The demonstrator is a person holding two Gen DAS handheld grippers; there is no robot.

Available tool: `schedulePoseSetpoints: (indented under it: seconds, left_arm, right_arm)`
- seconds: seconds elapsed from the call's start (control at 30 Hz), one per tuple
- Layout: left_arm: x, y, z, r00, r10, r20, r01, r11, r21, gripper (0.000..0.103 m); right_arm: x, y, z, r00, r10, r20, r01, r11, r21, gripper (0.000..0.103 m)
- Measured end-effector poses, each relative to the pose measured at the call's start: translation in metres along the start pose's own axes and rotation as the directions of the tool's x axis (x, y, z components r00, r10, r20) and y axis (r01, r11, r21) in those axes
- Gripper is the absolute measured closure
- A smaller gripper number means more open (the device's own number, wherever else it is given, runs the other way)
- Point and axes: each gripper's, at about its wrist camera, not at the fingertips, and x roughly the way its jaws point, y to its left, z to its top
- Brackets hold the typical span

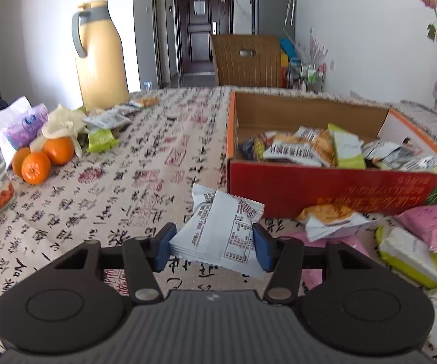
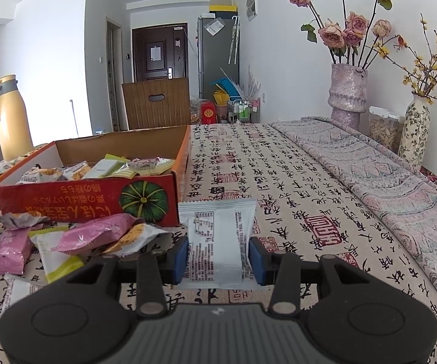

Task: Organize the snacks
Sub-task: 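Carry both white packets over the box and release them inside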

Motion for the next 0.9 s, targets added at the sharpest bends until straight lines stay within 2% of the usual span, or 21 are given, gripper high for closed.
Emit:
schedulePoseSetpoints:
  seconds: [0.3,0.53,0.9]
  left_arm:
    - [-0.031,-0.009,0.018,0.994,-0.029,0.104,0.029,1.0,0.003,0.048]
    - [-0.045,-0.025,0.038,0.982,-0.065,0.175,0.065,0.998,0.003,0.048]
    - [-0.045,-0.059,0.068,0.967,-0.107,0.232,0.105,0.994,0.022,0.048]
  right_arm:
    - [-0.009,0.007,0.013,0.999,0.019,0.05,-0.019,1.0,-0.006,0.062]
    - [-0.011,0.02,0.036,0.992,0.063,0.107,-0.06,0.998,-0.03,0.062]
    - [0.002,0.051,0.079,0.971,0.155,0.182,-0.144,0.987,-0.075,0.062]
